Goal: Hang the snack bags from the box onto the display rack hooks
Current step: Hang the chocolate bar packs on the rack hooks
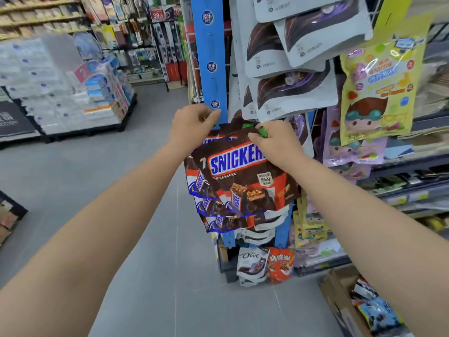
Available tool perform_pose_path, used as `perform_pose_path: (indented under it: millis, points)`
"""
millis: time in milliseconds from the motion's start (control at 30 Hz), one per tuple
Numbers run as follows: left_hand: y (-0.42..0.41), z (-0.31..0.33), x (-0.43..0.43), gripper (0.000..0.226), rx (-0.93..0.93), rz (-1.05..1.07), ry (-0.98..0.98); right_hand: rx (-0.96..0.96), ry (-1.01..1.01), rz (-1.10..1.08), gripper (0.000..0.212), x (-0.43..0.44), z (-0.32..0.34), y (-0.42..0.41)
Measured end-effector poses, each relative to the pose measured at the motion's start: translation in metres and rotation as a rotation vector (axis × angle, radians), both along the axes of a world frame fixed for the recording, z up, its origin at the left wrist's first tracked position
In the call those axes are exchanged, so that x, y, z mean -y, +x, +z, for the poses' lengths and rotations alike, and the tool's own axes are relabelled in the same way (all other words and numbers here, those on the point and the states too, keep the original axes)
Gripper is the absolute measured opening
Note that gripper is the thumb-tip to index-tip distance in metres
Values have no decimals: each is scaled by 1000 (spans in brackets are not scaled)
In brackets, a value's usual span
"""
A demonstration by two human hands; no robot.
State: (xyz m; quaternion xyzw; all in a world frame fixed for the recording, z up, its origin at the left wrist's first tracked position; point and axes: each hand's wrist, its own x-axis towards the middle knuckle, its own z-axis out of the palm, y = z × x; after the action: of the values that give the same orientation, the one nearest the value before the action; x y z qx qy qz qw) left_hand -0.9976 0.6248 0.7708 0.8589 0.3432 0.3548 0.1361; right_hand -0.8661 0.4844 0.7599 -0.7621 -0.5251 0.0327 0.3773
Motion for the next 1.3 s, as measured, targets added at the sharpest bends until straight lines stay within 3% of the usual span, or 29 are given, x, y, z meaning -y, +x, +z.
perform_pose_path:
  millis: [100,233,400,500,633,733,800,867,967,1067,1233,1300]
  points:
    - [-11,15,17,27,-106,-268,-185,-282,143,-54,27,-4,2,-19]
    - [-19,24,18,22,-302,-269,102,-858,314,-173,14,-14,-2,-42]
    - [-19,46,15,7,-236,-239,-273,-990,385,-211,25,-17,6,-61]
    - [-17,53,11,11,-215,-206,-373,-929,426,-216,29,-23,10,-62]
    - [-5,40,1,8,67,-49,-180,-836,411,-201,23,-29,26,-54]
    - [2,37,-5,9,280,37,-88,-554,412,-171,14,-26,32,-46]
    - [7,41,-8,14,347,36,-68,-402,496,-133,22,-18,33,-45]
    - [13,46,-10,20,330,41,-19,-266,615,-84,32,-12,31,-47]
    - [23,51,-14,22,257,50,44,133,692,-60,36,-13,26,-48]
    - [31,52,-17,22,201,63,61,291,555,35,39,-21,25,-47]
    - [37,56,-16,18,141,144,39,199,162,39,59,-33,39,-38]
    - [39,60,-14,20,102,186,13,205,92,35,63,-39,44,-35]
